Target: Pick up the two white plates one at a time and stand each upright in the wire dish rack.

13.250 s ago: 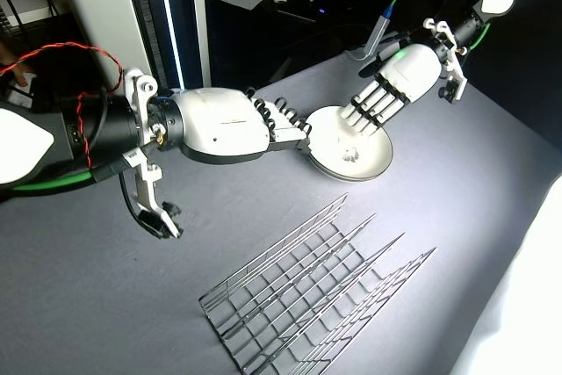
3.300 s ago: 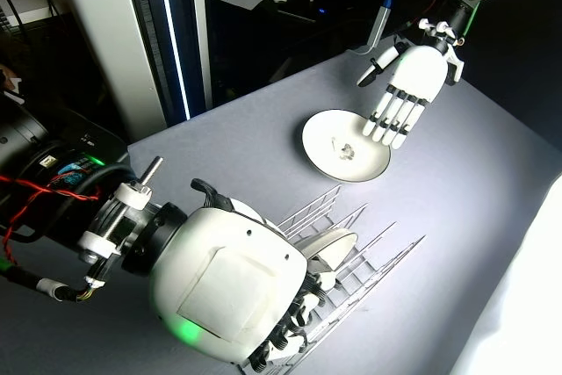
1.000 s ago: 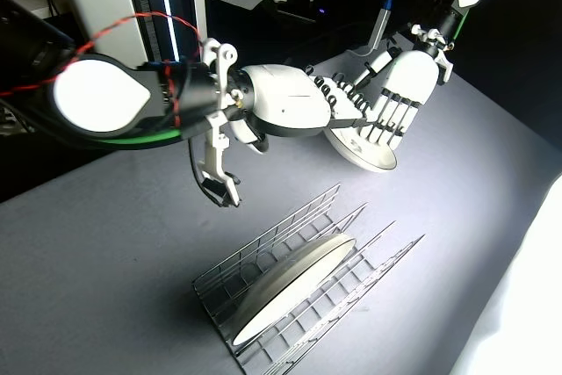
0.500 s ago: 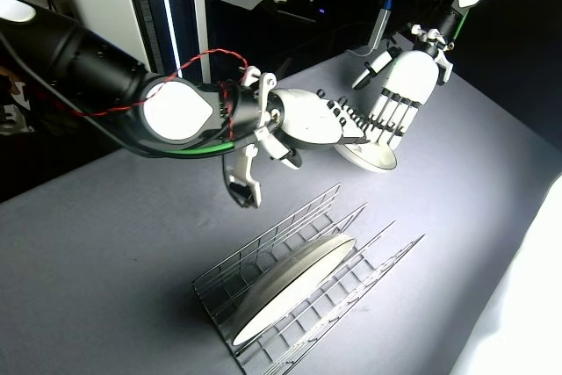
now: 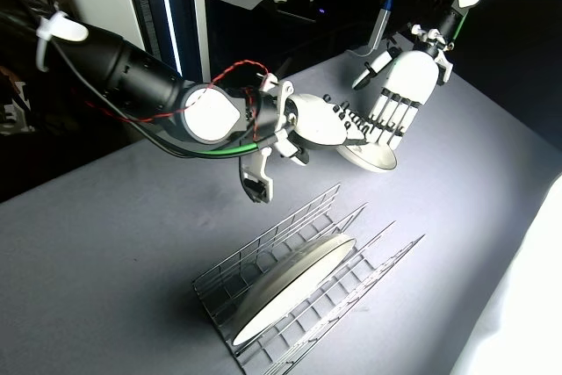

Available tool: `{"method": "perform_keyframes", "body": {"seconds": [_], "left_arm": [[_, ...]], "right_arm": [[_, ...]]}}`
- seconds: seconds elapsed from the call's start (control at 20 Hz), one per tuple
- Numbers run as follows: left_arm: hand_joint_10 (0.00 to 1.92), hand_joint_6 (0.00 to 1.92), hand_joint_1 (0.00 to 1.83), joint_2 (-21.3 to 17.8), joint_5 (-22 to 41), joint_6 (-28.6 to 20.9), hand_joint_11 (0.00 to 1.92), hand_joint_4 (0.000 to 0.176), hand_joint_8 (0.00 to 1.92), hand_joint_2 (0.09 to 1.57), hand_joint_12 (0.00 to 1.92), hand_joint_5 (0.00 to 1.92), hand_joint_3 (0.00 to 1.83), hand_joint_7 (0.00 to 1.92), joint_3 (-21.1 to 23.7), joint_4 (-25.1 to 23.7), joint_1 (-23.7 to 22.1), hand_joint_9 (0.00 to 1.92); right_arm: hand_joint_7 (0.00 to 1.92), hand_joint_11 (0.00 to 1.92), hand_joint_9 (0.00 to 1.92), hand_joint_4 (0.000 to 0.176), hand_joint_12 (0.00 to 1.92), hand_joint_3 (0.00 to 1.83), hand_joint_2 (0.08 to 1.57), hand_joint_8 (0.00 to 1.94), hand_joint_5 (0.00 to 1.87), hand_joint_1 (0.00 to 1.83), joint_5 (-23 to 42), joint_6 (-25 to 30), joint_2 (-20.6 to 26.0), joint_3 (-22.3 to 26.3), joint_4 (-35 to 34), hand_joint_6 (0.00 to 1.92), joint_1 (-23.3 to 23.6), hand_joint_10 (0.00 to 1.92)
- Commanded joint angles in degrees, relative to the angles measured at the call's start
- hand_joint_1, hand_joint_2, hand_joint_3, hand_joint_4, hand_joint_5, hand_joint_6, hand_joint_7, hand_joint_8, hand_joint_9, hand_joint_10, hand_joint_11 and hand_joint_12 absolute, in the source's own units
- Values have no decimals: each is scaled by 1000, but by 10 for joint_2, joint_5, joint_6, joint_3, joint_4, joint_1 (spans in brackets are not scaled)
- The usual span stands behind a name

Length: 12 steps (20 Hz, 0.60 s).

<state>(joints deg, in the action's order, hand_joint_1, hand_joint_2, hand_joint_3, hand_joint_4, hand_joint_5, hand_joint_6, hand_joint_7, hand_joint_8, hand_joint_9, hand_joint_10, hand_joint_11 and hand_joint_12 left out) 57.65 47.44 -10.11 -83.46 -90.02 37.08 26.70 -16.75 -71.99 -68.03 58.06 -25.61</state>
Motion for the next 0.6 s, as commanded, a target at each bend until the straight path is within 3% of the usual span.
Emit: {"method": "perform_keyframes", "body": {"seconds": [0.0, 0.3, 0.55], "left_arm": [[2, 3, 0, 3, 20, 0, 0, 0, 3, 1212, 0, 78, 0, 51, 1, -1, 4, 28], [0, 0, 0, 4, 20, 0, 0, 0, 0, 1214, 0, 72, 0, 40, 1, 0, 4, 17], [0, 0, 0, 4, 20, 0, 0, 0, 0, 1210, 0, 64, 0, 43, 1, 1, 4, 18]], "right_arm": [[0, 0, 0, 0, 0, 17, 1131, 0, 0, 1568, 38, -2, -4, -3, -20, 0, 4, 0], [0, 0, 0, 0, 0, 10, 1140, 0, 0, 1585, 31, -2, -48, -37, -21, 0, 4, 0], [0, 0, 0, 0, 0, 7, 1144, 0, 0, 1563, 30, -3, -53, -41, -21, 0, 4, 0]]}}
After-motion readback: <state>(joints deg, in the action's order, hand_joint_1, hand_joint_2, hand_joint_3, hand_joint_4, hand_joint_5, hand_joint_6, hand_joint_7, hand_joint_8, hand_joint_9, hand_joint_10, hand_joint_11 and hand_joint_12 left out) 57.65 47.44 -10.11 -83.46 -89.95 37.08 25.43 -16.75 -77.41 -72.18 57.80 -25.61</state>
